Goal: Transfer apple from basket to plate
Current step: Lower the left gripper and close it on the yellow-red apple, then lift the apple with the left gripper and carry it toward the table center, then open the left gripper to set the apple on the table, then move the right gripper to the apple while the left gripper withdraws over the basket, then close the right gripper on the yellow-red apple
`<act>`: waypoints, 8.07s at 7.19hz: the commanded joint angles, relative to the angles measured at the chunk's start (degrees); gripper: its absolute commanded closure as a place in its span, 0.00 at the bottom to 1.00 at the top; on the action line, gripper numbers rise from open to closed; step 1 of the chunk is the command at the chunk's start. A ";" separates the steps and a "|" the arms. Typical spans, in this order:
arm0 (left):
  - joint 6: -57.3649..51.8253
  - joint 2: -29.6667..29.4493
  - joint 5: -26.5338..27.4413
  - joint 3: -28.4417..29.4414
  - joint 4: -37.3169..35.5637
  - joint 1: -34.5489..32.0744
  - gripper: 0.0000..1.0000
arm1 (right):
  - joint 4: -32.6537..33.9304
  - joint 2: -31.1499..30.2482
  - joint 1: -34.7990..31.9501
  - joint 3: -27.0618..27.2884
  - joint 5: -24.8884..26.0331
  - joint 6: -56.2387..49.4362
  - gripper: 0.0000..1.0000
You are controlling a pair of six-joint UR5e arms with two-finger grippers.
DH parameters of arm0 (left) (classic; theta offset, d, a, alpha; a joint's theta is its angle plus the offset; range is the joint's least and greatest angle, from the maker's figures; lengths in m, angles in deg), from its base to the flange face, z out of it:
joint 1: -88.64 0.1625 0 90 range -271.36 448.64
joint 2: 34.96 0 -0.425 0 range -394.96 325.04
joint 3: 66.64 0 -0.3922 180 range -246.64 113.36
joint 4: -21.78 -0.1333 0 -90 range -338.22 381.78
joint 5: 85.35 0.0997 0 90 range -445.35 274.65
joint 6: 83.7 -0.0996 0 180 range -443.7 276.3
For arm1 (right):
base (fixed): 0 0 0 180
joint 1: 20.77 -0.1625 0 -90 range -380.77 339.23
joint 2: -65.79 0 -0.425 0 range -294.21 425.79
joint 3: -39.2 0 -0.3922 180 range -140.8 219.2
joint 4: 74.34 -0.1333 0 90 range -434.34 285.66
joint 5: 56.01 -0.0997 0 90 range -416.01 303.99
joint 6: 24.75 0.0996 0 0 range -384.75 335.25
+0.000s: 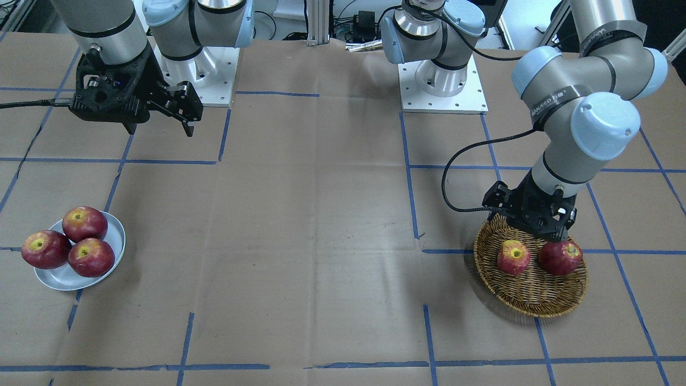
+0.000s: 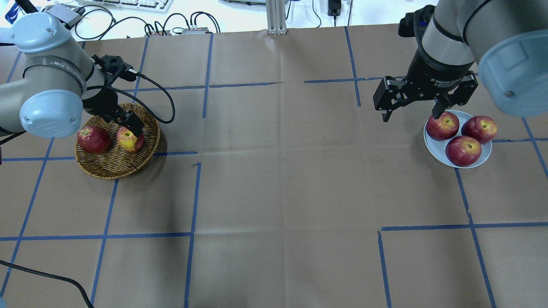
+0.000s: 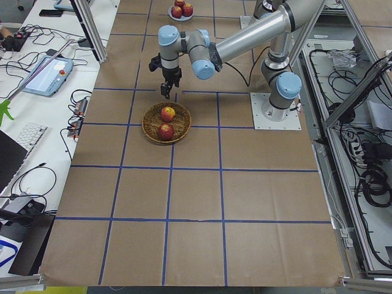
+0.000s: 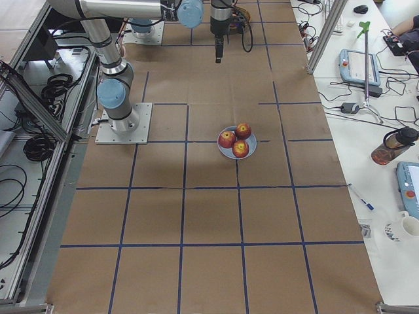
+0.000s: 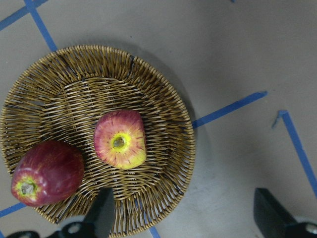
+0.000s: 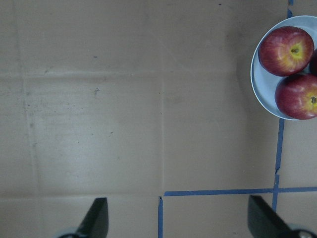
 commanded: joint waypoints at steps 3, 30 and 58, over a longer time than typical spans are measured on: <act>-0.83 -8.59 0.03 0.92 -5.31 2.31 0.01 | -0.06 0.00 0.00 0.00 -0.04 0.00 0.00; 54.89 -21.80 -1.55 14.01 -6.81 -37.68 0.38 | 0.03 0.00 0.00 0.00 -0.04 0.00 0.00; 42.06 16.35 -1.73 11.73 30.19 -18.78 0.01 | 40.55 37.88 -21.97 -2.72 -0.57 25.49 0.32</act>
